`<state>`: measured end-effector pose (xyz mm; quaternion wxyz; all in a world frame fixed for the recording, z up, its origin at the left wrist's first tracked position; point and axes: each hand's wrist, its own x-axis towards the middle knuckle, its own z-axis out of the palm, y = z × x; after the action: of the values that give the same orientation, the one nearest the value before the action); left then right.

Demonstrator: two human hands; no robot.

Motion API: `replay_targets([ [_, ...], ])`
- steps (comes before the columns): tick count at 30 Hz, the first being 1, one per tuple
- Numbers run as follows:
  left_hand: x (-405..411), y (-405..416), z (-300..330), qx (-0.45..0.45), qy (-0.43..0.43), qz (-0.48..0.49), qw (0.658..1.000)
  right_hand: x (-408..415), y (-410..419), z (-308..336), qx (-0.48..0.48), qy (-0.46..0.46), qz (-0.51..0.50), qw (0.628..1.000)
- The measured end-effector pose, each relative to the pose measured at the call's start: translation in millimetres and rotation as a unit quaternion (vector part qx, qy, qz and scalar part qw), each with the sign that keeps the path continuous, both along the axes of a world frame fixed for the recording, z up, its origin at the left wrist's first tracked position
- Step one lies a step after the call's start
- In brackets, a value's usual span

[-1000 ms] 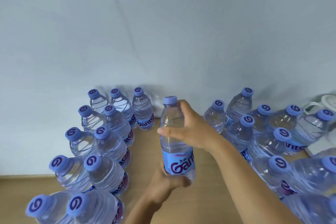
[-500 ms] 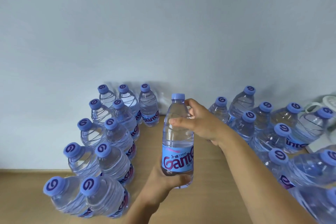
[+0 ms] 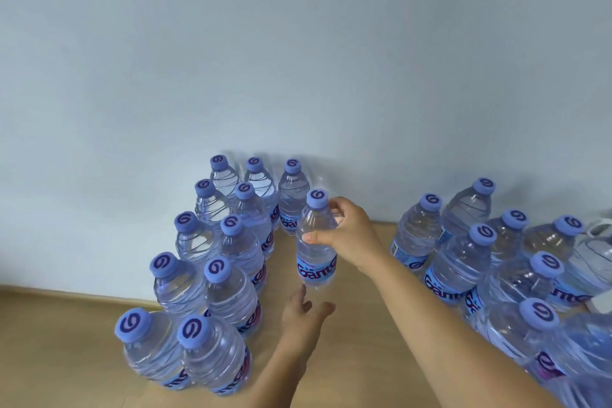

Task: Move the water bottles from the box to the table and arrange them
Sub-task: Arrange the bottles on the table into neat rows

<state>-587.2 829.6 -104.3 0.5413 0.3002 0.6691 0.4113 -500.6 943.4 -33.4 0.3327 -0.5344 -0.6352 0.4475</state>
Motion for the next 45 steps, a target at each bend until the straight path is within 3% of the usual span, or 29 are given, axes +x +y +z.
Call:
replay_targets([
  [13,-20.3,55.8,-18.0,-0.02,-0.137,0.118,0.983,-38.5,38.8,-29.1,-0.018,0.027,0.037,0.999],
  [23,-15.6,70.5,-33.8,-0.036,-0.096,0.146,0.984,-46.7,49.4,-37.1,0.036,-0.008,0.064,0.997],
  [30,-13.5,71.2,-32.8,-0.029,-0.1,0.178,0.978,-46.9,52.7,-37.2,0.019,0.004,0.095,0.995],
  [39,-17.2,75.2,-24.0,-0.04,-0.086,0.142,0.985,-40.9,38.7,-27.0,0.018,-0.025,0.125,0.992],
  [42,-8.9,84.5,-16.2,-0.049,-0.116,0.096,0.987,-16.5,13.2,-14.3,0.155,-0.025,0.047,0.986],
  [45,12.1,87.8,-11.8,-0.056,-0.13,0.056,0.988,22.7,-3.2,-4.4,0.352,-0.027,-0.161,0.922],
])
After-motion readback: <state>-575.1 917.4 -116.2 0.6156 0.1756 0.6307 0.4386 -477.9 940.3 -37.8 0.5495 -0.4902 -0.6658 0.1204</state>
